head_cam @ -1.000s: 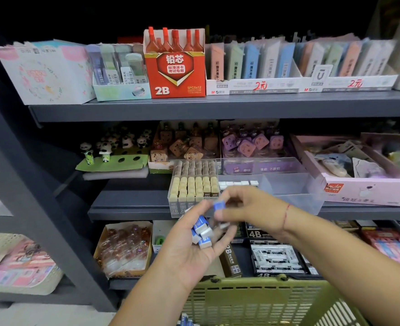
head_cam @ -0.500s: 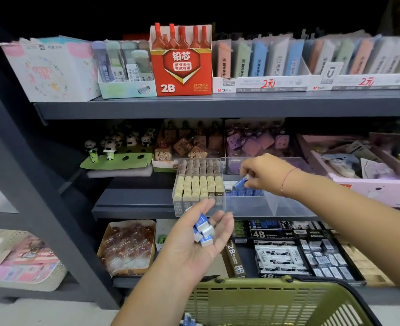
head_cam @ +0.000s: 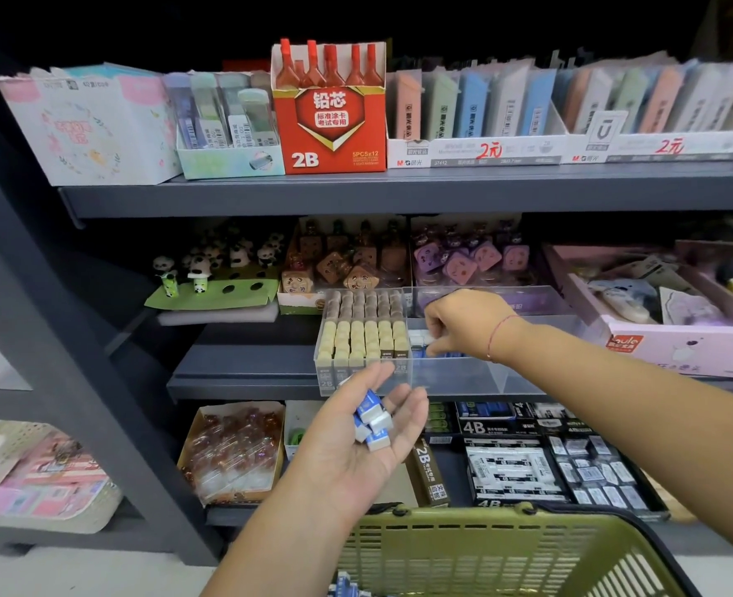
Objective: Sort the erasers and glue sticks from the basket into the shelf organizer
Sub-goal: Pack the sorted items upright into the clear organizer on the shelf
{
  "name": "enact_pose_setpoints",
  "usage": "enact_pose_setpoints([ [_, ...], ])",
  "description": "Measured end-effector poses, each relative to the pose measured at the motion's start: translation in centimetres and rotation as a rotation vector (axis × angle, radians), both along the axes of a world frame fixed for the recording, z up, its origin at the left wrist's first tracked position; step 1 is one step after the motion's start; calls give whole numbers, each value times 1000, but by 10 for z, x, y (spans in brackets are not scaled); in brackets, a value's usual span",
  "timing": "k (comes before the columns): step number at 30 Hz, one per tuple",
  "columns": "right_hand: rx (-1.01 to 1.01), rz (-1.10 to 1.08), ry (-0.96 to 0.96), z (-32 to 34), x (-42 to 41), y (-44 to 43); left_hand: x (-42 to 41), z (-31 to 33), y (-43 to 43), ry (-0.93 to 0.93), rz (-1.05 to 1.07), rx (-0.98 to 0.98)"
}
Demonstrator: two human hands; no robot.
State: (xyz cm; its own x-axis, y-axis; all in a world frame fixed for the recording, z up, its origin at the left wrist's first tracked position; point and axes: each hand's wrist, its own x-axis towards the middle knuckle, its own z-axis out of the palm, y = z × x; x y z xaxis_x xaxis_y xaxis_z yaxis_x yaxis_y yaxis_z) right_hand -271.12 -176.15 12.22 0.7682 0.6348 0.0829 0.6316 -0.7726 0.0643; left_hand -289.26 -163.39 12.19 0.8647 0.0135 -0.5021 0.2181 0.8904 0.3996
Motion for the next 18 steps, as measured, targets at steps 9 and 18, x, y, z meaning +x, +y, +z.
enact_pose_setpoints([
  [9,51,43,36,1,1,-6,-1,1,-1,-6,-7,7],
  [18,699,191,251,23,-62,-10,-1,-2,0,-62,-19,-10],
])
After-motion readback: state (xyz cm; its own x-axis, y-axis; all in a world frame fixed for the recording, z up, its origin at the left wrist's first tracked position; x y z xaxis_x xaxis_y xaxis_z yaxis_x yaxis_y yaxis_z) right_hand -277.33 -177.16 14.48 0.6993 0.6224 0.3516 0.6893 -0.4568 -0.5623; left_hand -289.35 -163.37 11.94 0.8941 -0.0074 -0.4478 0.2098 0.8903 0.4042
